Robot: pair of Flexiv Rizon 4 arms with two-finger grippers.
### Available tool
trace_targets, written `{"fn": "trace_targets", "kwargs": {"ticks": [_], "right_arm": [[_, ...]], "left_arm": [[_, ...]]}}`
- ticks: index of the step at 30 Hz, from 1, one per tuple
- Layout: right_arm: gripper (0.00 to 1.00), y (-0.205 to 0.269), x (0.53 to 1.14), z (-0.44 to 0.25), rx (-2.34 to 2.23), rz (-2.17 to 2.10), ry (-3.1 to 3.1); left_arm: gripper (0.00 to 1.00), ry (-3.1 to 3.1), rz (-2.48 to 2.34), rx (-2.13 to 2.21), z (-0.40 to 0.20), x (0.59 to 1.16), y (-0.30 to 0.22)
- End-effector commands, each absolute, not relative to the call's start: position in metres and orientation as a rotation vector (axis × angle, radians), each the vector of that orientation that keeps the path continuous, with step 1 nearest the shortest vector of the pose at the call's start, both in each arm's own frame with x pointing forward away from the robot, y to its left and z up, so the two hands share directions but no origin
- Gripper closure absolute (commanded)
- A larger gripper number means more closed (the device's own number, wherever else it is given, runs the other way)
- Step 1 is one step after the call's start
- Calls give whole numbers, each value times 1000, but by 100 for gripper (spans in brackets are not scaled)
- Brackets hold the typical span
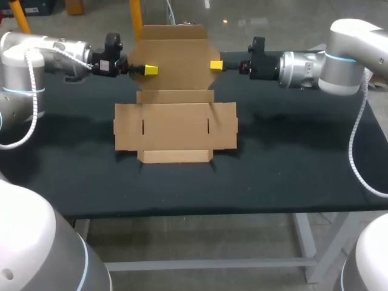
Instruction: Assemble the packaging by folding the flat box into shape, placing the metal phone stand inside, and closing the box properly
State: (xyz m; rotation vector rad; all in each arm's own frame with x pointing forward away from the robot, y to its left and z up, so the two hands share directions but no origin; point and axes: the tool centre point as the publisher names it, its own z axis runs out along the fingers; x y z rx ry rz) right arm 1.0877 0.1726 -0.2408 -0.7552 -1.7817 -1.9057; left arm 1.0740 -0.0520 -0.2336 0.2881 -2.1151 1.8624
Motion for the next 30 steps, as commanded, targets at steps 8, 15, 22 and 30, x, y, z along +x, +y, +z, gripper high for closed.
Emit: {"fn": "trace_targets", "kwargs": {"ticks": [8, 15, 22, 30], "right_arm": [[14, 168, 1089, -239, -771, -1887, -1797], [10, 152, 1070, -231, -859, -1877, -1889], [11, 134, 1045, -223, -945, -1867, -1979], [38, 115, 1015, -217, -1033, -1855, -2087]], "left_arm": [[100, -2082, 1863, 240, -237, 1081, -50], [100, -2080, 1852, 237, -237, 1089, -53], [100, -2096, 1847, 265, -235, 1101, -56], [100, -2123, 1861, 293, -224, 1109, -57]]}}
